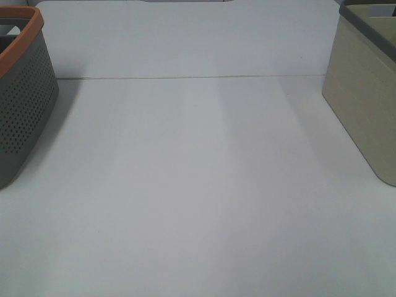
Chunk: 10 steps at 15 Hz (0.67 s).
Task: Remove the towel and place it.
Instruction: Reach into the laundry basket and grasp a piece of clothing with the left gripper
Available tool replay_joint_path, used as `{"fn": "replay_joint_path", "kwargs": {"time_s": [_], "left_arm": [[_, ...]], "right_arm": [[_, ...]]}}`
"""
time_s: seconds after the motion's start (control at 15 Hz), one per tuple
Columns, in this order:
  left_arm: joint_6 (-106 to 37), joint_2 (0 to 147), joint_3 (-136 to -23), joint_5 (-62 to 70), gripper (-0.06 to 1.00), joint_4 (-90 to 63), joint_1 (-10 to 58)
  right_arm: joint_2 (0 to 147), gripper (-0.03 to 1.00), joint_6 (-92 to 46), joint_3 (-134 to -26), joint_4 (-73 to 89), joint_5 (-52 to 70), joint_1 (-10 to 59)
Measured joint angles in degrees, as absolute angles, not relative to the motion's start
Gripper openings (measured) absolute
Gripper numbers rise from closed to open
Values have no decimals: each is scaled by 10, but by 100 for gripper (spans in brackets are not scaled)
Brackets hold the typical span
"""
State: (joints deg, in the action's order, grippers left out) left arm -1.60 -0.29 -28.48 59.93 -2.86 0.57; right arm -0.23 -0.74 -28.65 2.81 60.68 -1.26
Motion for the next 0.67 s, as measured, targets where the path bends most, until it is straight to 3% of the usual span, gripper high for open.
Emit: {"fn": "replay_joint_path", "kwargs": {"time_s": [0.67], "left_arm": [[-16,-3,-285,599,99,-29,6]], "right_arm": [[-2,96,-7,-286,28,607,-13]]}}
